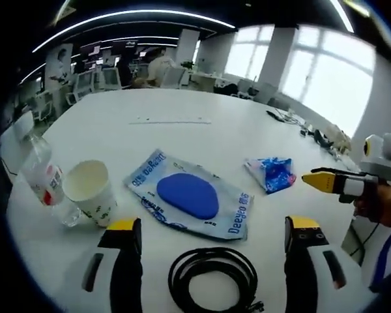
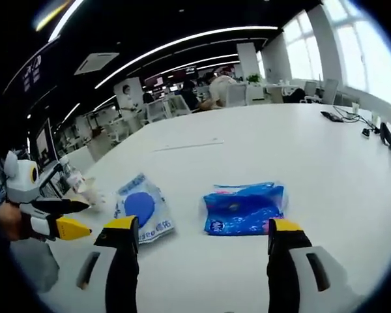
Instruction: Arrange the tabletop items into an orderly group along one side of the table until the central work area is clear of visible clutter.
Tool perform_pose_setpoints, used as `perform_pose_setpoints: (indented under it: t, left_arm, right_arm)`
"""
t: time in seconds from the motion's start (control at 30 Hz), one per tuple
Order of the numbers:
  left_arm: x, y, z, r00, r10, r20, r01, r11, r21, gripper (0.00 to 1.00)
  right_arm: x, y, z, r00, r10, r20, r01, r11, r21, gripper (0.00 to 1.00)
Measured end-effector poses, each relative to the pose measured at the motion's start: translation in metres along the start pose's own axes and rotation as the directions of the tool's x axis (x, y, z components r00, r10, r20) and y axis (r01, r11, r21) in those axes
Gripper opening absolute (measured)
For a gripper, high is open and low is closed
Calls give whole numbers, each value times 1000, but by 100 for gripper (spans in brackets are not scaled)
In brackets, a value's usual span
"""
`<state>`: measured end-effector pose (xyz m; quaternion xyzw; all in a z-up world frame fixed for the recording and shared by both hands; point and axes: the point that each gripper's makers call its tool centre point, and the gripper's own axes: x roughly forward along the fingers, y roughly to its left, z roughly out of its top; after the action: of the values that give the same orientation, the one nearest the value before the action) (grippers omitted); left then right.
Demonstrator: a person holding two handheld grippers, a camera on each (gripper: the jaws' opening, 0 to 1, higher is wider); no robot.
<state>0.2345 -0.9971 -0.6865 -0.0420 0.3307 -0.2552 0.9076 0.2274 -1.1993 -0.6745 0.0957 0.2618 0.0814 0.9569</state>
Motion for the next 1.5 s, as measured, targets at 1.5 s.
perform_pose_setpoints:
  t: [1.5]
  left_arm:
    - [-29, 51, -26, 997, 76, 9, -72, 979, -193, 77]
  right_arm:
    - [60, 120, -77, 950, 214, -226, -111, 911, 397, 41]
